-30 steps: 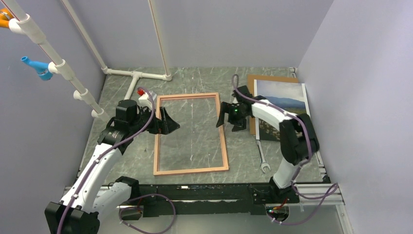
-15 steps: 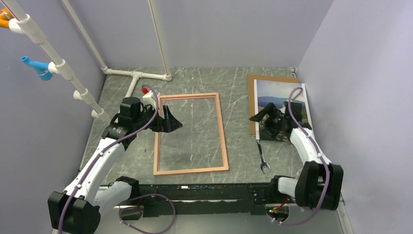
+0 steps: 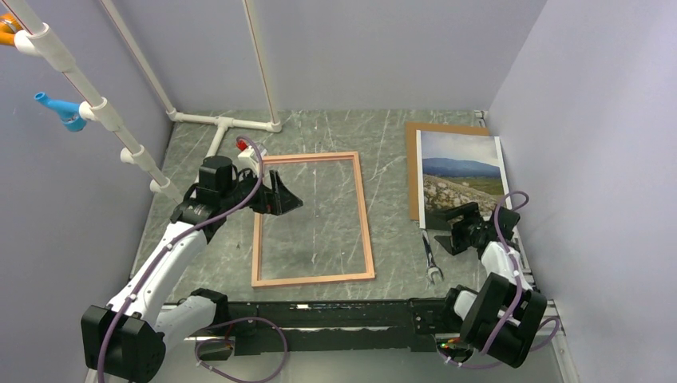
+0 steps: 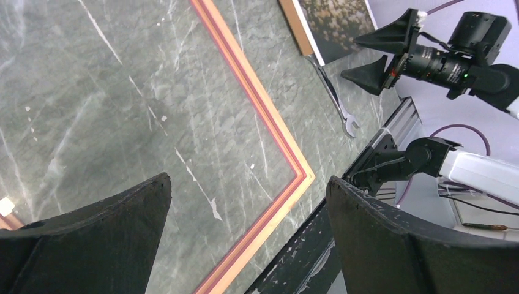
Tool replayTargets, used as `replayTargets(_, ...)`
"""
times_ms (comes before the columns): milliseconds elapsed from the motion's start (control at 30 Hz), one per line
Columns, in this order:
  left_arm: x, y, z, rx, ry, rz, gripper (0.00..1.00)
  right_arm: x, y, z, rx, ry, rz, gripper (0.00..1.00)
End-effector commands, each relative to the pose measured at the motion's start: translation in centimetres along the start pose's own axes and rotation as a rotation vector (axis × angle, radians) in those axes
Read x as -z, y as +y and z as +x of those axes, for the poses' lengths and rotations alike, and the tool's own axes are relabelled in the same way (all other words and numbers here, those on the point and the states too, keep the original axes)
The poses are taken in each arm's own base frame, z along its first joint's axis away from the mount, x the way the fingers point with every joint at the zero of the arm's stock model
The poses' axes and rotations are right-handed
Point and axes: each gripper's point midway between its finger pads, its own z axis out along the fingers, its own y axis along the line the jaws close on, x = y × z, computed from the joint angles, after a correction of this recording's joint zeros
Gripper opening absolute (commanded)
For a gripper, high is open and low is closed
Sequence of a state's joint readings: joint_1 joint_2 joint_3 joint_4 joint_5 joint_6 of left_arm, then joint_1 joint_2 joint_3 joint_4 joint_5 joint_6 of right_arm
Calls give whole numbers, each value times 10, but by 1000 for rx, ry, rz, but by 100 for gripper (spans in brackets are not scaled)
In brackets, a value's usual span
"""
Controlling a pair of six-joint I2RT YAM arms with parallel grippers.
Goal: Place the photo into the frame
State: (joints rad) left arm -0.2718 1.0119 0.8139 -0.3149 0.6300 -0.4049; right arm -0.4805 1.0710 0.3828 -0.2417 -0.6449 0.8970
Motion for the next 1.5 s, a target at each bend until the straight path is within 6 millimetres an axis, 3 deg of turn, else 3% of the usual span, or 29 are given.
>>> replayTargets(0, -2, -13, -13, -46, -42, 66, 99, -3, 8, -10, -20, -43, -81, 78)
replayTargets(233, 0, -16, -19, -34, -59, 64, 100, -16, -8, -15, -58, -70, -90, 65)
replayTargets(600, 3, -19, -19, -30, -63, 70, 99, -27, -17, -34, -39, -162, -83, 52)
replayTargets(967, 3, -19, -21, -29, -67, 67, 99, -38, -29, -32, -85, -154, -93, 46)
replayTargets(1300, 2, -16, -18, -21, -61, 57, 99, -38, -26, -30, -98, -152, -120, 3)
replayTargets(1467, 2, -14, -16, -21, -55, 48, 99, -27, -13, -34, -61, -189, -139, 0)
